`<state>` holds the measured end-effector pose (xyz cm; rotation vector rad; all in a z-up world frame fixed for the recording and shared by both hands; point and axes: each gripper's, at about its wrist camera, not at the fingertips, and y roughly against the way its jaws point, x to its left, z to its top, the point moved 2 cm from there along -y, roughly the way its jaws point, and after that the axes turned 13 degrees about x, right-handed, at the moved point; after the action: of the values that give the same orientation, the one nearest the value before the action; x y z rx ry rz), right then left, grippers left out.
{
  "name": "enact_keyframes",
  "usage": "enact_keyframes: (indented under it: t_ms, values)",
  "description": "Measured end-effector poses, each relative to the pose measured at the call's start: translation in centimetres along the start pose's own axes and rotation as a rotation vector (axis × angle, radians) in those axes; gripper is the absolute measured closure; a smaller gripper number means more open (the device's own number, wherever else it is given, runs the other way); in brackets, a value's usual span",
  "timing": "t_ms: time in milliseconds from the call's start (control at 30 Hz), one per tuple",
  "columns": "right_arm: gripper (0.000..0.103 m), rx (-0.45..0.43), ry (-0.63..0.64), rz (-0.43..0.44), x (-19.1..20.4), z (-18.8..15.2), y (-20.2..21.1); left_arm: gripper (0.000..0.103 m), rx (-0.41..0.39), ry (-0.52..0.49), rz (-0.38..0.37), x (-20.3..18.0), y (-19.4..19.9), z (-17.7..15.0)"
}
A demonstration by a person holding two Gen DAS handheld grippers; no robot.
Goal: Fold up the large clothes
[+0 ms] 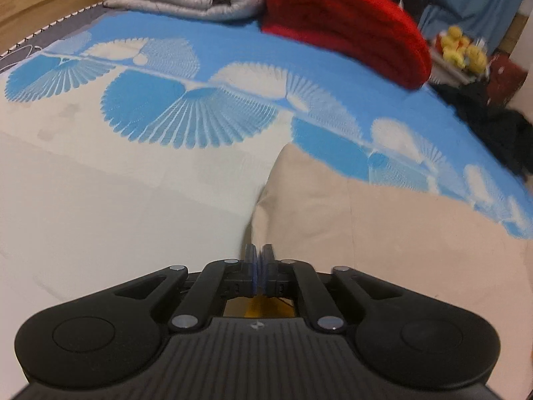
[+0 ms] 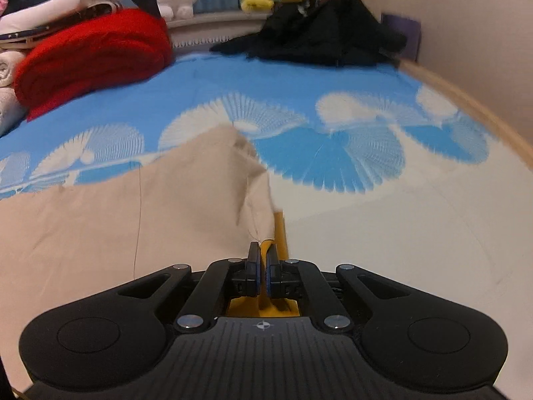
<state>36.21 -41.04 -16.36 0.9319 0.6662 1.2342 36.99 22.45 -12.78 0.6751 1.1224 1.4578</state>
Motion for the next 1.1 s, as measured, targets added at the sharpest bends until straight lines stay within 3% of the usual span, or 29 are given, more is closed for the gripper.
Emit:
enact_keyframes:
  t_ms: [33,67,167,233,300,333,367,400,433,467,533,667,733,800,833,900,1033,1100]
  values:
    - [0.099,0.012,-0.001,-0.015,-0.1,-0.2,0.0,0.086,0.027,0.009,0.015,0.2,0.2,-0.1]
    - [0.096,-0.009,0.001,-0.031,-0.3,-0.3,0.7,0.085,0.027,0.016,0.018,0.3,0.7,-0.1]
    - [0.096,-0.118,0.009,-0.003,-0.7,-0.7,4.3,0.085,-0.066,-0.046,-0.002,-0.6,4.8,-1.1]
    - [0.096,-0.17,0.048,0.051,-0.8,-1.5,6.8,0.085,-0.082,-0.144,-0.09,-1.7,7.3,-2.5]
    - [0.096,-0.162,0.09,0.145,-1.1,-3.1,8.5,0.077,0.0,-0.249,-0.22,-2.8,7.8,-4.4]
    - [0.093,-0.111,0.125,0.219,-1.2,-4.1,8.7,0.074,0.068,-0.32,-0.262,-3.5,7.5,-5.7]
    - [0.093,-0.052,0.162,0.273,-1.2,-5.0,8.7,0.074,0.123,-0.401,-0.248,-4.2,6.8,-7.0]
    - [0.093,0.015,0.202,0.302,-1.2,-6.1,8.3,0.074,0.18,-0.499,-0.176,-4.8,5.6,-8.5]
    - [0.093,0.095,0.247,0.285,-1.2,-7.4,7.6,0.073,0.235,-0.561,-0.1,-4.9,4.2,-9.7]
    - [0.093,0.19,0.298,0.209,-1.4,-8.9,6.3,0.073,0.296,-0.595,-0.026,-4.5,2.7,-10.8]
    - [0.093,0.288,0.369,0.076,-2.3,-11.1,4.8,0.073,0.315,-0.587,-0.017,-3.6,2.7,-11.3]
    - [0.093,0.269,0.298,0.103,-4.2,-10.9,6.5,0.073,0.268,-0.471,-0.103,-1.8,6.1,-10.4]
    - [0.093,0.321,0.296,0.101,-4.5,-11.4,6.1,0.073,0.345,-0.451,-0.043,-0.4,5.1,-10.8]
    - [0.093,0.369,0.366,0.028,-3.9,-12.3,5.5,0.071,0.407,-0.445,0.058,0.5,3.8,-11.3]
    - [0.093,0.347,0.397,-0.013,-3.4,-12.4,5.9,0.07,0.397,-0.432,0.06,0.7,4.2,-11.2]
    - [0.093,0.238,0.357,-0.016,-3.0,-11.7,8.0,0.07,0.299,-0.402,0.042,0.6,6.3,-10.6]
    - [0.087,-0.105,0.216,0.078,-1.8,-10.7,15.9,0.07,0.081,-0.28,-0.058,0.7,11.7,-10.1]
    - [0.083,-0.173,0.154,0.168,-1.4,-12.0,18.0,0.07,0.028,-0.206,-0.11,1.3,13.2,-10.7]
